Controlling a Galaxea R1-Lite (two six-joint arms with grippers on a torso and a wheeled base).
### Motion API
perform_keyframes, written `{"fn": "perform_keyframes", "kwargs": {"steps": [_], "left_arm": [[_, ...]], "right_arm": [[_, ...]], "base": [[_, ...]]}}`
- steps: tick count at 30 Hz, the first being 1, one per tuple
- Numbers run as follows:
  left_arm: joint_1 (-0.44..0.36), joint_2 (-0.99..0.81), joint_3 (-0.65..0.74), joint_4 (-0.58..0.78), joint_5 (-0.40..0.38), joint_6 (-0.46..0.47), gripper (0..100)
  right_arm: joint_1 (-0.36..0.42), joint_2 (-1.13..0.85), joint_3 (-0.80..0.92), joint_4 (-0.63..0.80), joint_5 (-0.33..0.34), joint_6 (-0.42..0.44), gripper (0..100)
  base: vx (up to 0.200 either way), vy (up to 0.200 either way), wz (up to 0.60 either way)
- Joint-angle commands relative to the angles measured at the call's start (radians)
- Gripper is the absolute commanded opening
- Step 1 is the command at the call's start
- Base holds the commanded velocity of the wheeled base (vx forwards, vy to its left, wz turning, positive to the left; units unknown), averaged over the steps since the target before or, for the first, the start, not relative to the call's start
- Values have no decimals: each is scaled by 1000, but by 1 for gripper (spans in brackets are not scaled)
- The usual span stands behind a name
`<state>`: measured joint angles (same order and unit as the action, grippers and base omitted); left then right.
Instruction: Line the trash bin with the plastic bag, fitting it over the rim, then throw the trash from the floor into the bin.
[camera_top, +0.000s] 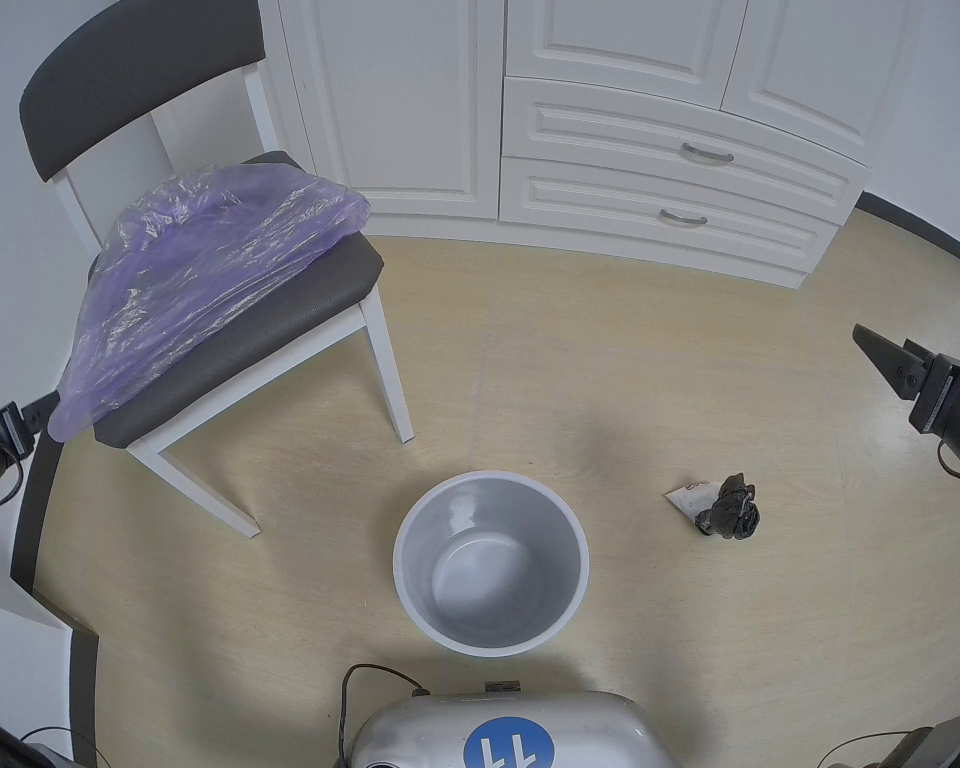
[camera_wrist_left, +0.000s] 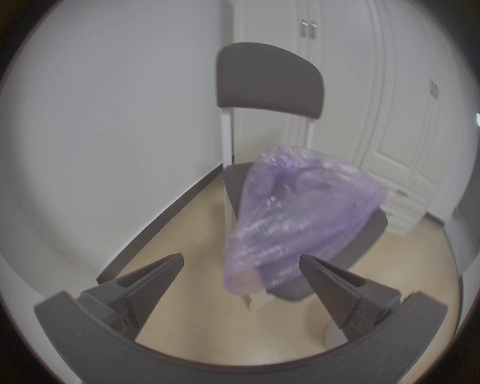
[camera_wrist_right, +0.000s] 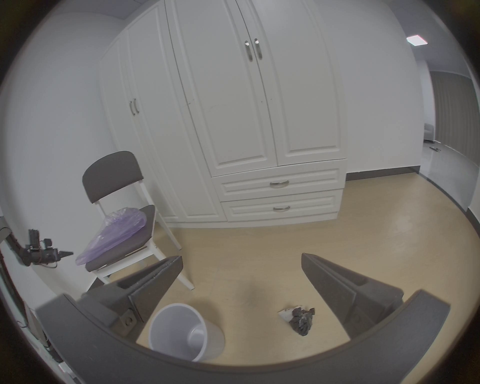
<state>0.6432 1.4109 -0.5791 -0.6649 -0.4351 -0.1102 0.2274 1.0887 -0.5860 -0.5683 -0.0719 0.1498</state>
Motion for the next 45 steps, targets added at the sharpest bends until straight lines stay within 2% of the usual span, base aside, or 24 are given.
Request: {"fn": "perform_keyframes", "kwargs": {"steps": [1,7,12,15,20,37,45], "left_arm": [[73,82,-96,-25,-19,-108,100],[79,91,-100,-10,-39,-106,100],[89,92,-102,14,-40,-71,100],[92,89,-114,96,-40,-17,100],[85,80,-128,182,-45,7,100],[62,197,-139,174,-45,24,100],[15,246,-146,111,-37,-28,100]], "right_arm": [[93,48,2,4,-19,4,100],[96,85,2,4,-65,2,100],[96,88,0,15,-69,2,100],[96,105,0,15,-71,2,100],[96,120,3,16,-78,1,100],[113,120,5,44,-89,-6,100],[116,119,5,44,-88,-6,100]], "base": [[0,0,0],[0,0,0],[0,0,0],[0,0,0],[0,0,0],[0,0,0],[0,0,0]]}}
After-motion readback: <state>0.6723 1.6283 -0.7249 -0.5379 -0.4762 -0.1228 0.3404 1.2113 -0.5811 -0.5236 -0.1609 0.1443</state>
